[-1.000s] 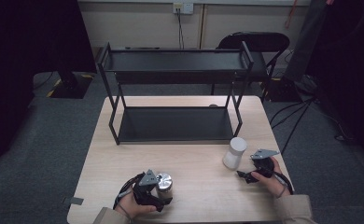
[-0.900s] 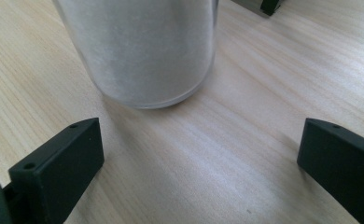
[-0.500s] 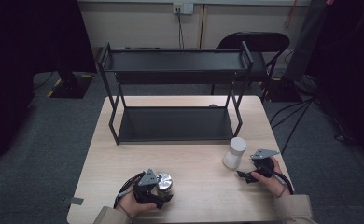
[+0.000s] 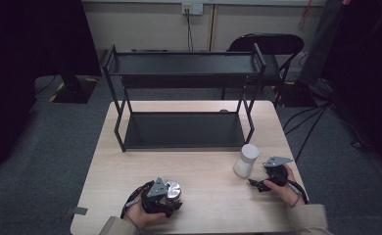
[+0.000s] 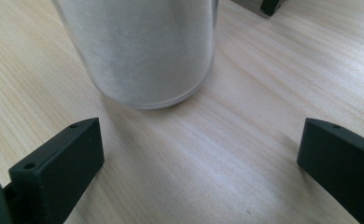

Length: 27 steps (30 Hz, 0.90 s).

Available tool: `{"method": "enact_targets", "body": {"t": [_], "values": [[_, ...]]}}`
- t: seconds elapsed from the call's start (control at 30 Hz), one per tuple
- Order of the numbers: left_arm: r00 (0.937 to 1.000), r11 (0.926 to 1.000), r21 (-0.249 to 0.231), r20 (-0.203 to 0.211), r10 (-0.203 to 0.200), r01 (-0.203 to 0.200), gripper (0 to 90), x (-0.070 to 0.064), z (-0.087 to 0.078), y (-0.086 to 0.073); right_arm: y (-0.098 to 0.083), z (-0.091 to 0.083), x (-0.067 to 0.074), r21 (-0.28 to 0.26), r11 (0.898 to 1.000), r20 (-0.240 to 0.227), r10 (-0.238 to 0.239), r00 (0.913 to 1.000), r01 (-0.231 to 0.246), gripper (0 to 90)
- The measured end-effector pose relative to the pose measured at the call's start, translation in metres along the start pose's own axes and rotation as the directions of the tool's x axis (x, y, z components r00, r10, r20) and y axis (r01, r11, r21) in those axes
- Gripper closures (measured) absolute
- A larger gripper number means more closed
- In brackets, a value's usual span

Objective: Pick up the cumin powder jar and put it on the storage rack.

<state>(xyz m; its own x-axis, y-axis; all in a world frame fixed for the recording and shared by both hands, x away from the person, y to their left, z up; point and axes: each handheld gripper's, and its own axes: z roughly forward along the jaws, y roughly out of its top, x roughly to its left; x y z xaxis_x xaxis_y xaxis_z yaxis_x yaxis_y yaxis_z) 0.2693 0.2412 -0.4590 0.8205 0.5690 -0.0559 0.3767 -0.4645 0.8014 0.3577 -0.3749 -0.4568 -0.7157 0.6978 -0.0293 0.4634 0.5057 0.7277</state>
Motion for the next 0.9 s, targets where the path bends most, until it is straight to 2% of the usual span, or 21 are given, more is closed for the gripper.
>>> {"method": "enact_targets", "body": {"t": [0.1,0.33,0.67,0.9], "values": [[0.9996,0.9997,-0.008,-0.015,0.022,-0.022,29.5,-0.003,0.0,-0.001,0.0,0.0,0.0,0.0,1.0,0.0,0.0,1.0,0.0,0.0],[0.999,0.9992,-0.011,-0.026,0.037,-0.037,30.6,-0.006,-0.001,-0.001,0.0,0.0,0.0,0.0,1.0,0.0,0.0,1.0,0.0,0.0],[0.9993,0.9996,-0.023,-0.032,0.017,-0.018,30.7,-0.005,-0.008,0.001,0.0,0.0,0.0,0.0,1.0,0.0,0.0,1.0,0.0,0.0],[0.9995,0.9997,-0.025,-0.03,0.004,-0.005,30.8,0.002,-0.018,0.006,0.0,0.0,0.0,0.0,1.0,0.0,0.0,1.0,0.0,0.0]]}}
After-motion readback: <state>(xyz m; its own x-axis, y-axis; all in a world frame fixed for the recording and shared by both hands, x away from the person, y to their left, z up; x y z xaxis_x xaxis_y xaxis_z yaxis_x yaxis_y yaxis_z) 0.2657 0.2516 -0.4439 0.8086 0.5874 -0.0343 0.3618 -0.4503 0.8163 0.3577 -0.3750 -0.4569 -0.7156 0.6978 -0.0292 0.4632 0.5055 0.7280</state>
